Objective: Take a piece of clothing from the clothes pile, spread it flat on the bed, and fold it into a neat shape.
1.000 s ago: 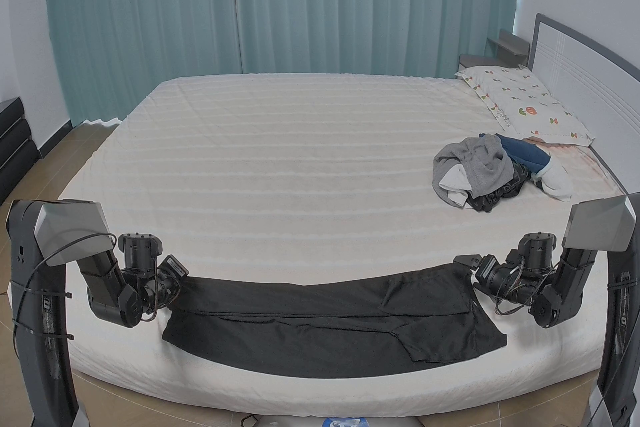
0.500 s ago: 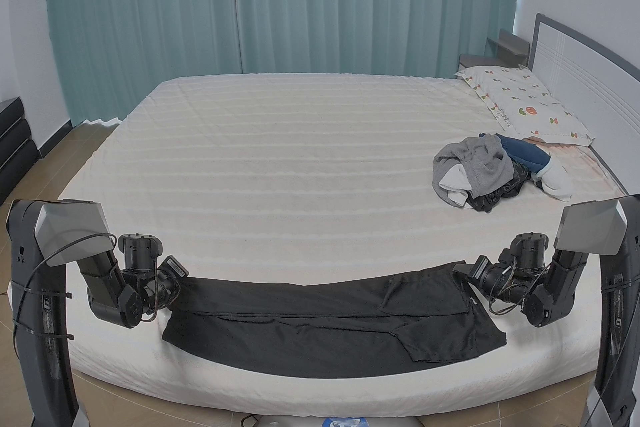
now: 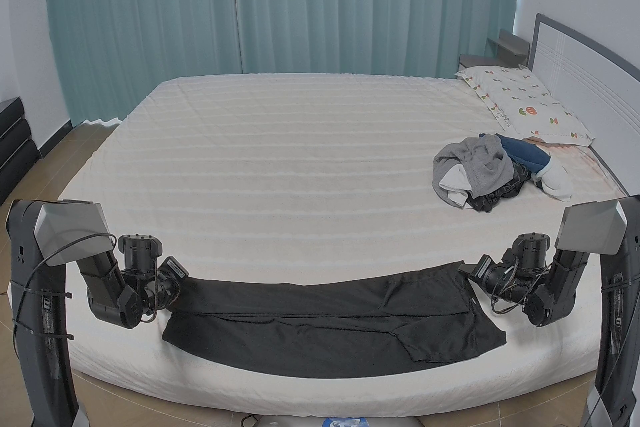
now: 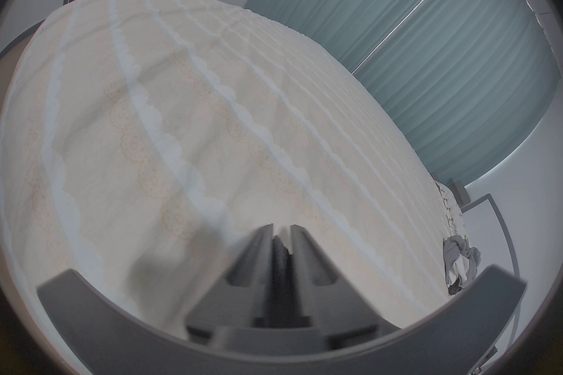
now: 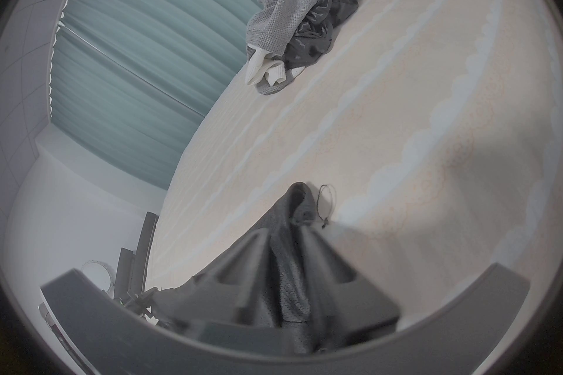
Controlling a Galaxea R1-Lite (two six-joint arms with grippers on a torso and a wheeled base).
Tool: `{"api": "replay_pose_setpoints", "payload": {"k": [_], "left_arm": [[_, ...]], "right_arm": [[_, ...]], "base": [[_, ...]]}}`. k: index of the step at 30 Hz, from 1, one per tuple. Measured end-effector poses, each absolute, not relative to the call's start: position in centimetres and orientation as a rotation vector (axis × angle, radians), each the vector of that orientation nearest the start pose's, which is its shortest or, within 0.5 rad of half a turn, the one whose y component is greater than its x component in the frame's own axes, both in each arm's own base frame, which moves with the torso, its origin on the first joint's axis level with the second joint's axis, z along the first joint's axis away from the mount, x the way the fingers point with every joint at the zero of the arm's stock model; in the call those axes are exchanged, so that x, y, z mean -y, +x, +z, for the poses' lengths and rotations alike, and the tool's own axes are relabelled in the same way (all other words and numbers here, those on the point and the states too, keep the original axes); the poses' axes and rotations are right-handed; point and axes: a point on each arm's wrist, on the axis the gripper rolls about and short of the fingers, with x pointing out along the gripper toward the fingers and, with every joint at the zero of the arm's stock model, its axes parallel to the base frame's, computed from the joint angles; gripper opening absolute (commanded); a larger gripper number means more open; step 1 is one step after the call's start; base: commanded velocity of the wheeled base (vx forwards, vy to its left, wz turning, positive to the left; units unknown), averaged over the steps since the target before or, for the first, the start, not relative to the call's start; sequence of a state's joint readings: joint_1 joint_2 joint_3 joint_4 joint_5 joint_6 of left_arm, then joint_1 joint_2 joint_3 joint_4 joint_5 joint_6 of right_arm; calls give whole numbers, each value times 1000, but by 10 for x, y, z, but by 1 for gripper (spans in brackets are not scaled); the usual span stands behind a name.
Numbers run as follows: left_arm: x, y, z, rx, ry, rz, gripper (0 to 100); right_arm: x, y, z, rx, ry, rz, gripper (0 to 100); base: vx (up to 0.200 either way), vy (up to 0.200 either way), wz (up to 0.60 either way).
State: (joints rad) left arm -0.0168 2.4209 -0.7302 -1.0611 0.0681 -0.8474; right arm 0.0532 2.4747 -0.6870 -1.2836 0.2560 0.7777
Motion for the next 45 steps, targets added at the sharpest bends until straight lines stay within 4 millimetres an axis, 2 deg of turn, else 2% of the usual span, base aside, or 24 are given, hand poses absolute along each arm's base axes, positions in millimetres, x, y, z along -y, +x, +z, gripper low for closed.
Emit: {"api": "replay_pose_setpoints", "payload": {"k": [6,11,19,25,28,34,40,45], "left_arm": [[3,360,-45,-573,-797,310,100],[-5,353,-39,-584,-821,289,100],[-18,331,-12,-599,-880,201,100],[-13,319,2,-611,-884,161,100],[-10,310,1,-633,-880,161,100],[-5,289,-7,-706,-869,181,100],[-1,278,-14,-756,-840,191,100],[10,276,-22,-776,-762,196,100]], "right_arm": [[-22,357,-49,-594,815,84,100],[-12,347,-41,-572,829,66,100],[-4,332,-22,-537,836,57,100],[-8,319,-10,-548,832,73,100],[-10,311,-10,-562,833,74,100],[-10,292,-11,-561,870,91,100],[-10,281,-23,-612,904,78,100],[-10,278,-31,-643,912,64,100]], "base": [[0,0,0],[0,0,0],[0,0,0],[-100,0,0],[-200,0,0],[0,0,0],[0,0,0],[0,0,0]]}}
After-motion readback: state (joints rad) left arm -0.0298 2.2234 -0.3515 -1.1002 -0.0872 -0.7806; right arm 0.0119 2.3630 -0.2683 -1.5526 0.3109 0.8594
